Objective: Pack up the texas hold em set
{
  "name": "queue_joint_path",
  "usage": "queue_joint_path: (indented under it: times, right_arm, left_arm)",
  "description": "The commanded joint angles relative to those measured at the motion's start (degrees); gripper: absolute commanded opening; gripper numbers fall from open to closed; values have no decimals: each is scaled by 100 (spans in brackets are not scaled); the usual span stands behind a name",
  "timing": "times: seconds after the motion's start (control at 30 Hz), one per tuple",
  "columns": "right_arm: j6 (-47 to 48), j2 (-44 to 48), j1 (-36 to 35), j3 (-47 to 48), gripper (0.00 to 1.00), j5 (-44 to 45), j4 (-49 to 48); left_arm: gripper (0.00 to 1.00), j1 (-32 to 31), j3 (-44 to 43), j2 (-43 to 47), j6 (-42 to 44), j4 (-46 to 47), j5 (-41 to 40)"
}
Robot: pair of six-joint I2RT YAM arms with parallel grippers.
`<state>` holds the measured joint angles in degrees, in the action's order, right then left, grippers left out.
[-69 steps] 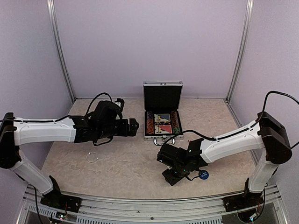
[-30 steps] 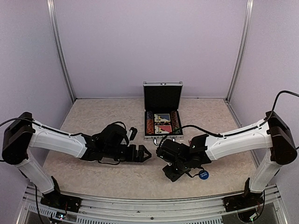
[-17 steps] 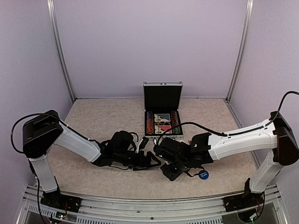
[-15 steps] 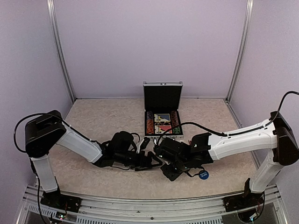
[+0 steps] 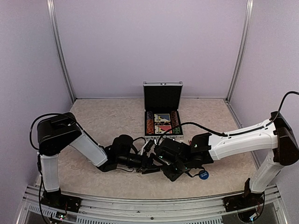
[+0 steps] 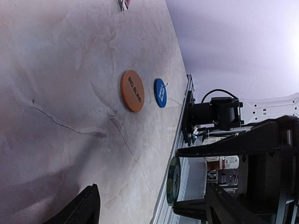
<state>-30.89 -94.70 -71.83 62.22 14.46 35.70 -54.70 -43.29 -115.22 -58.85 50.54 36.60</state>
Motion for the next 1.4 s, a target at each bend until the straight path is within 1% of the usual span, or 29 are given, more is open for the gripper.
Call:
queue_joint_path:
  times: [0.0, 0.23, 0.37, 0.53, 0.77, 0.83, 0.93, 1.07, 1.17, 1.2, 1.3, 1.37]
  right_arm:
    - [-4, 153, -59, 98, 43, 111, 35]
    - [13, 122, -63, 121, 43, 85, 34]
    - [10, 102, -65, 133, 43, 79, 29]
    - [23, 66, -70, 155, 43, 57, 7]
    - [38, 65, -72, 151, 43, 74, 9]
    - [33, 82, -80, 142, 43, 75, 7]
    - [42, 83, -76, 135, 43, 81, 20]
    - [48, 105, -76, 133, 43, 107, 24]
    - [46, 117, -77, 141, 44, 146, 41]
    - [40, 112, -76, 146, 44, 162, 54]
    - [33, 140, -77, 155, 44, 210, 73]
    - [33, 168, -76, 153, 47, 239, 90]
  left_arm:
    - [75, -80, -79, -203, -127, 464, 277]
    - [73, -100, -123, -440, -408, 904, 395]
    - [70, -110, -143, -546, -523, 1107, 437]
    - [68, -123, -242, -641, -591, 1168, 477]
    - [60, -147, -368, -704, -610, 1161, 509]
    - [55, -146, -375, -704, -618, 1159, 513]
    - [43, -155, -384, -708, -634, 1168, 530]
    - [22, -155, -395, -709, -655, 1202, 559]
    - [3, -155, -400, -692, -667, 1221, 574]
    - [0, -155, -400, -680, -663, 1229, 584]
    - [0, -155, -408, -644, -654, 1255, 588]
    - [0, -155, -421, -598, -622, 1258, 600]
